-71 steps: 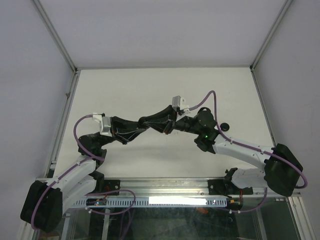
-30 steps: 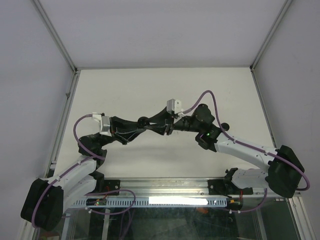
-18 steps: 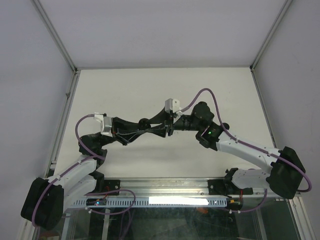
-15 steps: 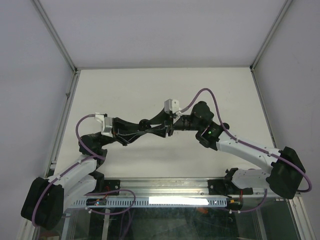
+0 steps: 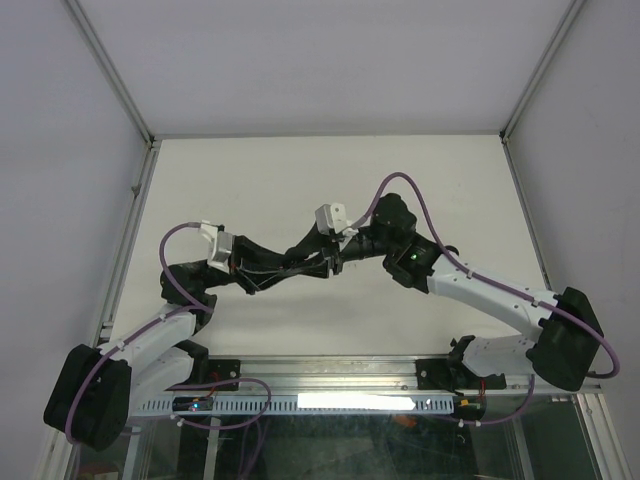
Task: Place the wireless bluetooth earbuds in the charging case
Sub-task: Place the earbud in the charging case.
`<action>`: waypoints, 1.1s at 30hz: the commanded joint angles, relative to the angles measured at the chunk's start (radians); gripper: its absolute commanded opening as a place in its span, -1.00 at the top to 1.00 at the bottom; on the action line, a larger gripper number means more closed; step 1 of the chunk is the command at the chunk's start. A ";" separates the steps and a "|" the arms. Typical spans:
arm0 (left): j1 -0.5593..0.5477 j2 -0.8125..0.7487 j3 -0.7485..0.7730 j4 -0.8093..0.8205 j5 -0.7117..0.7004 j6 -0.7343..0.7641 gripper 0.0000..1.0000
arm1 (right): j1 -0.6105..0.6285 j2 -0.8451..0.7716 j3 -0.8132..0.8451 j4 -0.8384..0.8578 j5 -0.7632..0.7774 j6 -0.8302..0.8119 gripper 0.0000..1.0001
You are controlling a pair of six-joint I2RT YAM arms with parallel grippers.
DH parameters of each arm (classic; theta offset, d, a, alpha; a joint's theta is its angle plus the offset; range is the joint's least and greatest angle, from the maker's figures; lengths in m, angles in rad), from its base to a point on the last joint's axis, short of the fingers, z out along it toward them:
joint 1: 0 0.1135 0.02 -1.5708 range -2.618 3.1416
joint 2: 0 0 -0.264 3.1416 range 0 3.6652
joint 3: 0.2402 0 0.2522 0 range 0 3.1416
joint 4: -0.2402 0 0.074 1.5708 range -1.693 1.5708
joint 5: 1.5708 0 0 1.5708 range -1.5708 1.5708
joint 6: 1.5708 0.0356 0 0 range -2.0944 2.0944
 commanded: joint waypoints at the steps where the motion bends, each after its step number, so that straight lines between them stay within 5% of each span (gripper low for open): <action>1: 0.000 -0.009 0.038 0.075 0.000 -0.010 0.81 | 0.008 0.001 0.045 -0.075 -0.024 -0.041 0.29; 15: -0.001 -0.037 0.033 -0.025 -0.086 0.057 0.82 | 0.008 -0.112 0.061 -0.043 0.139 0.013 0.05; 33: 0.002 -0.113 0.019 -0.165 -0.247 0.155 0.82 | -0.013 -0.157 0.012 -0.221 0.784 0.052 -0.02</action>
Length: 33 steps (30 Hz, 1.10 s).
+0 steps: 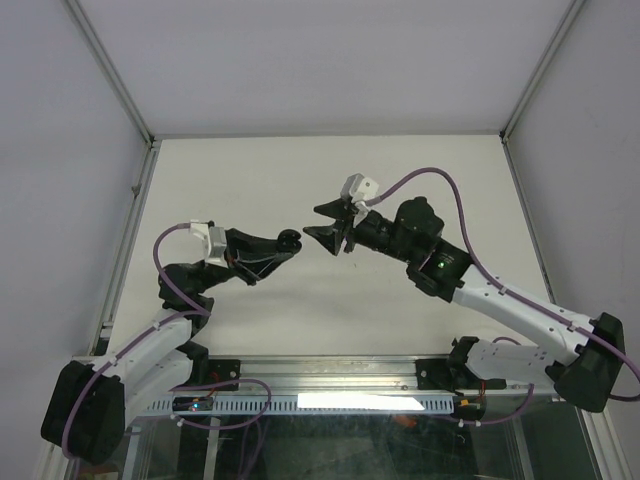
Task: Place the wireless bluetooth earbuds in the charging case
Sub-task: Place the earbud in the charging case, then pick up the earbud from the center of the board.
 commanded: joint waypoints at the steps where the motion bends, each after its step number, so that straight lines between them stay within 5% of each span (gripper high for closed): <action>1: 0.001 -0.031 0.016 -0.020 -0.070 0.044 0.82 | -0.025 0.024 0.007 -0.105 0.249 0.029 -0.02; 10: 0.009 -0.070 0.019 -0.087 -0.129 0.083 0.82 | -0.241 0.148 -0.022 -0.242 0.253 0.141 -0.02; 16: 0.011 -0.074 0.023 -0.100 -0.129 0.090 0.81 | -0.388 0.290 -0.022 -0.257 0.122 0.191 0.05; 33: 0.014 -0.087 0.037 -0.144 -0.107 0.127 0.81 | -0.552 0.674 0.130 -0.239 -0.052 0.254 0.18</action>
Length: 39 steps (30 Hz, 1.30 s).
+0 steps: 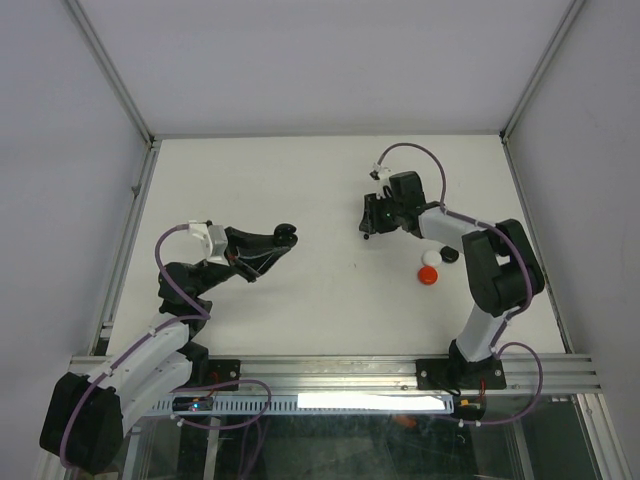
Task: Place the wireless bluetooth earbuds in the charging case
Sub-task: Pick up the earbud from the center of the board.
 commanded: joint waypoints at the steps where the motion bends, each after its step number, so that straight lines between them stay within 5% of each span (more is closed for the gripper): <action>1: 0.014 -0.020 0.038 0.011 0.004 0.039 0.81 | -0.023 0.039 0.069 0.048 -0.073 0.024 0.18; 9: 0.015 -0.019 0.040 0.004 0.009 0.044 0.81 | -0.039 0.114 0.120 -0.038 -0.101 0.034 0.19; 26: 0.014 -0.014 0.045 0.007 0.032 0.034 0.81 | -0.030 -0.024 -0.012 -0.147 -0.128 0.073 0.19; 39: 0.015 -0.012 0.045 0.007 0.032 0.034 0.81 | 0.077 0.007 0.156 -0.299 0.193 -0.075 0.26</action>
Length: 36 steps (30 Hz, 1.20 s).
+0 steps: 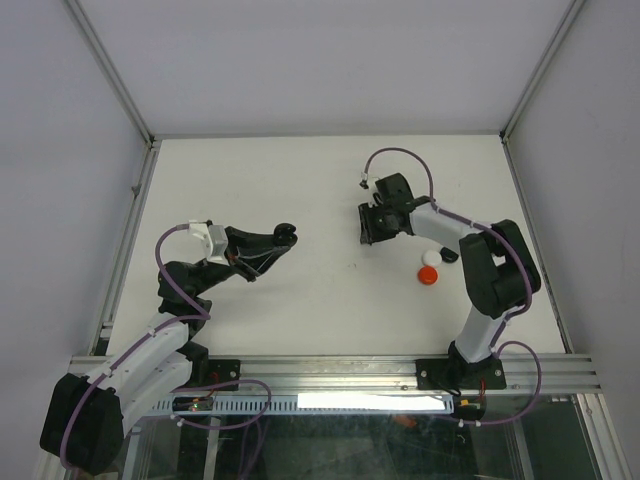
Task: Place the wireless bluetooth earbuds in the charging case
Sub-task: Pick up the earbud from the center of the board.
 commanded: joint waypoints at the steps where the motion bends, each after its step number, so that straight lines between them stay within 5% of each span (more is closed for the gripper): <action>1: 0.008 -0.008 0.036 0.026 0.024 0.014 0.81 | 0.033 -0.001 0.117 -0.055 0.146 -0.081 0.27; 36: 0.008 -0.001 0.042 0.026 0.039 0.014 0.81 | 0.124 0.246 0.360 -0.345 0.291 -0.164 0.50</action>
